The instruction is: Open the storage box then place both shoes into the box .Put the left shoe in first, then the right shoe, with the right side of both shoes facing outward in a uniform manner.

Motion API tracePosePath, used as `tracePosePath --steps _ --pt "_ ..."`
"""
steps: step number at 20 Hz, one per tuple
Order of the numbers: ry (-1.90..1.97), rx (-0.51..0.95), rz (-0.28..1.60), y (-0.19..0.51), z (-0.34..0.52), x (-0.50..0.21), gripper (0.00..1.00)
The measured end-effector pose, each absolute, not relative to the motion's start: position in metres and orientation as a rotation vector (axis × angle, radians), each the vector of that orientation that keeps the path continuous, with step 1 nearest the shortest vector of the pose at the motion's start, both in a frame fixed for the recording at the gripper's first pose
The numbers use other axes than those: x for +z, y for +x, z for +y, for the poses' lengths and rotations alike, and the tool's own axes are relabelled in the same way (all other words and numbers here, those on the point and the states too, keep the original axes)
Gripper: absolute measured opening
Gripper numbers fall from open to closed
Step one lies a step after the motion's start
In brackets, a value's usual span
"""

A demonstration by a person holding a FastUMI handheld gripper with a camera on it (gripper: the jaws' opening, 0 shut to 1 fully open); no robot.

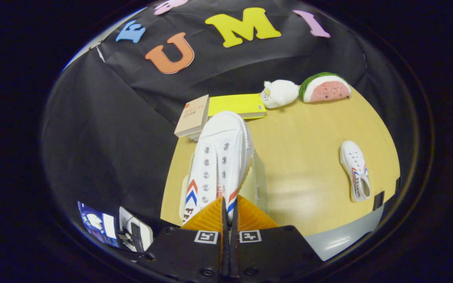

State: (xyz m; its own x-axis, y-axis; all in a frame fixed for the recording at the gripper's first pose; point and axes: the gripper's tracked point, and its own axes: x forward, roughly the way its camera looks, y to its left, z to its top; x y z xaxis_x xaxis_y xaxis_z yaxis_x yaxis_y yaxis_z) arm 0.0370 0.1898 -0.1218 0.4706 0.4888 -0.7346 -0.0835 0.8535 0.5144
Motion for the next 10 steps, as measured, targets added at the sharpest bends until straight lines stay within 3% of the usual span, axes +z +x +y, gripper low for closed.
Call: tracePosePath --steps 10 --pt "0.4 0.298 1.192 0.061 0.276 -0.218 0.06"
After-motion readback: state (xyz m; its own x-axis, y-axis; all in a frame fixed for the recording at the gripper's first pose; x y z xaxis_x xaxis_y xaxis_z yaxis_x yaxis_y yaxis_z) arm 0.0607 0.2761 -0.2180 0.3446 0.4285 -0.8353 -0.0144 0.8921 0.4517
